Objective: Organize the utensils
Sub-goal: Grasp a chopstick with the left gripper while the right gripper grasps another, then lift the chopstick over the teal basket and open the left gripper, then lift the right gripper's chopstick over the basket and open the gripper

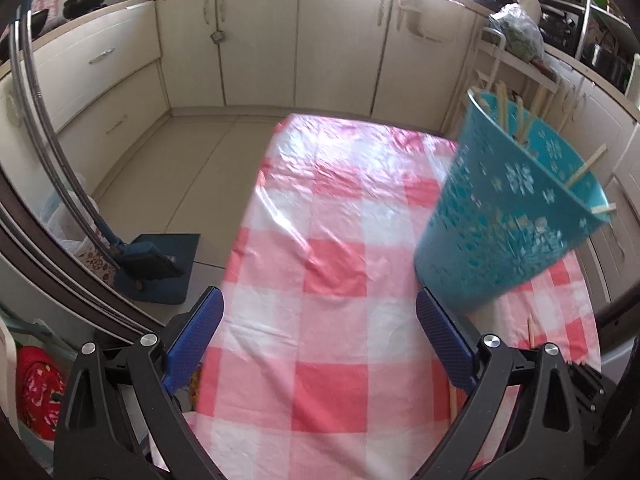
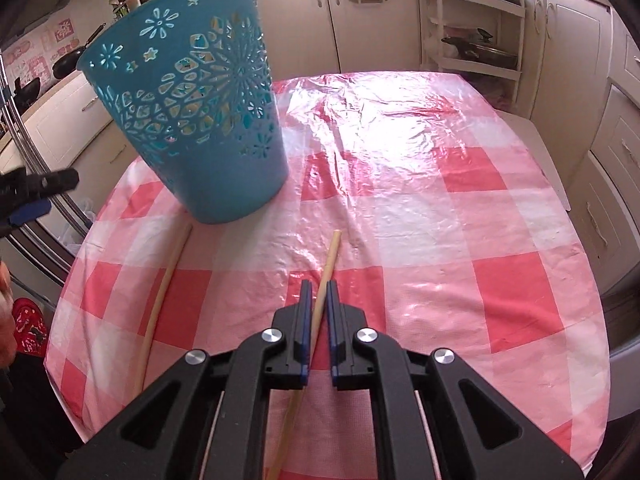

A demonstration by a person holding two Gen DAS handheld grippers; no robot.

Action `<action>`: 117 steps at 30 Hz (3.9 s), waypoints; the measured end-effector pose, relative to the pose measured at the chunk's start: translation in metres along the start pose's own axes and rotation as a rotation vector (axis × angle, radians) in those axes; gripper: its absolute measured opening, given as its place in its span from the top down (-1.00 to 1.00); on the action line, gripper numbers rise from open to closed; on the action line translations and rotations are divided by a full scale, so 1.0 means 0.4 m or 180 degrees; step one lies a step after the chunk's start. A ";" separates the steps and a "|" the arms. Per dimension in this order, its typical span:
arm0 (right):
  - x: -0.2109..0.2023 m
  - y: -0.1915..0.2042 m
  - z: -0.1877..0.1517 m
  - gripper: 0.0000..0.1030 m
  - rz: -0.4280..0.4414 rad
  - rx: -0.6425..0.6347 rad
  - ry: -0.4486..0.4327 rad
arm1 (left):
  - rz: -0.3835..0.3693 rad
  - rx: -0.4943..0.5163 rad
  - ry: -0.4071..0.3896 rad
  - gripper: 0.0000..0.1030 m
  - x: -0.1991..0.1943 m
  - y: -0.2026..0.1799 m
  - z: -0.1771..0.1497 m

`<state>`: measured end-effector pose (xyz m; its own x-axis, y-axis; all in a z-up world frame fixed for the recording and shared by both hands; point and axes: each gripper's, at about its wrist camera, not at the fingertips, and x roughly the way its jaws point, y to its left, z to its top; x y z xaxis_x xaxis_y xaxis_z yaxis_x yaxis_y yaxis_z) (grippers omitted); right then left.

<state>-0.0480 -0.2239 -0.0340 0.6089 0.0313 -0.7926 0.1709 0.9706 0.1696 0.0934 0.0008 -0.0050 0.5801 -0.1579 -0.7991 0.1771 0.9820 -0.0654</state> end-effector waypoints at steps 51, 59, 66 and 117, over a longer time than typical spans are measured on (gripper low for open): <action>0.016 0.028 0.009 0.62 0.0043 -0.0189 -0.0048 | -0.0330 0.0799 0.0278 0.91 0.061 -0.188 -0.068; 0.017 0.027 0.009 0.62 0.0052 -0.0181 -0.0067 | -0.0788 0.0572 0.0067 0.91 -0.084 -0.152 -0.035; 0.015 0.029 0.008 0.62 0.0042 -0.0191 -0.0068 | -0.1299 0.0302 -0.0429 0.91 -0.280 -0.113 0.082; 0.012 0.035 0.015 0.37 -0.0017 -0.0182 0.0059 | -0.0090 -0.0643 -0.0839 -0.85 -0.140 0.104 0.136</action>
<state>-0.0380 -0.2116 -0.0321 0.5935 0.0299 -0.8043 0.1292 0.9828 0.1319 0.1116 0.0448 0.0696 0.7676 -0.1808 -0.6149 0.0502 0.9734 -0.2236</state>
